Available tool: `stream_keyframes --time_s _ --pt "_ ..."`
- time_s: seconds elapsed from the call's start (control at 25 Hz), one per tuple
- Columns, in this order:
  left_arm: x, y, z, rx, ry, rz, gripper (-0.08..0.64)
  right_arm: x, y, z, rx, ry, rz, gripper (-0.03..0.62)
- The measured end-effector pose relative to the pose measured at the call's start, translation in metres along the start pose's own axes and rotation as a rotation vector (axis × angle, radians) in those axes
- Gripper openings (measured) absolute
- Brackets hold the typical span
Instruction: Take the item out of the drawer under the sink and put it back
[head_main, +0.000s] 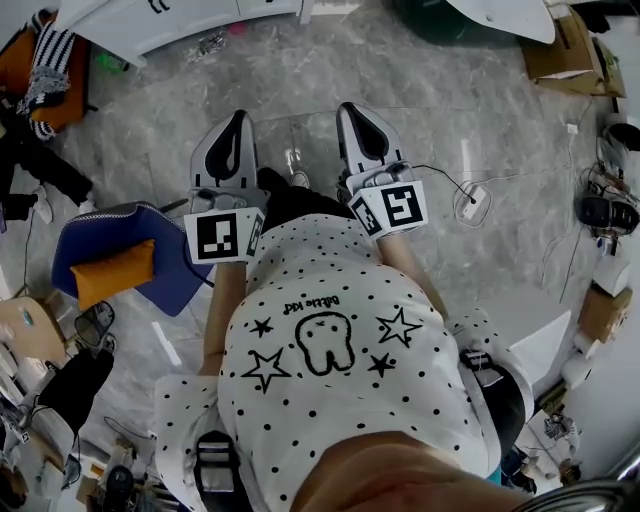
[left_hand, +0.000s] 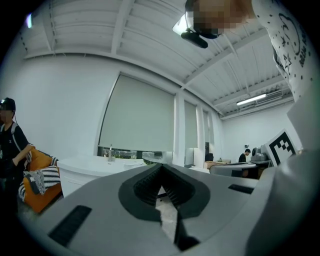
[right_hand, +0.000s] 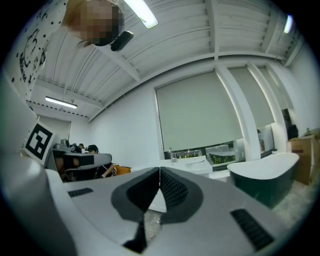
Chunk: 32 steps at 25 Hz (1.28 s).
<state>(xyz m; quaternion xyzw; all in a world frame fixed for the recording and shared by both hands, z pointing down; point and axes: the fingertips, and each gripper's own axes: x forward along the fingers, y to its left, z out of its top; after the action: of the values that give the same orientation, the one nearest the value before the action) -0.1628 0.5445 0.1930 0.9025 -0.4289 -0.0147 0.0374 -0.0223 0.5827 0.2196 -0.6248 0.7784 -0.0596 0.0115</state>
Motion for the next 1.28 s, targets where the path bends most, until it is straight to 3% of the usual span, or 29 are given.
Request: stream_keyframes --time_s 0.24,0.96,1.28 --pt "0.023 0.016 -0.002 -0.018 0.010 0.001 0.003 0.023 -0.007 -0.003 0.024 0.005 0.005 0.014" --pt "0.117 0.137 0.016 0.008 0.034 -0.104 0.003 0.172 0.003 0.014 0.036 -0.019 -0.081 0.014" --pt "0.140 0.170 0.008 -0.019 0.061 -0.088 0.003 0.211 0.002 0.005 0.049 0.011 -0.080 0.014"
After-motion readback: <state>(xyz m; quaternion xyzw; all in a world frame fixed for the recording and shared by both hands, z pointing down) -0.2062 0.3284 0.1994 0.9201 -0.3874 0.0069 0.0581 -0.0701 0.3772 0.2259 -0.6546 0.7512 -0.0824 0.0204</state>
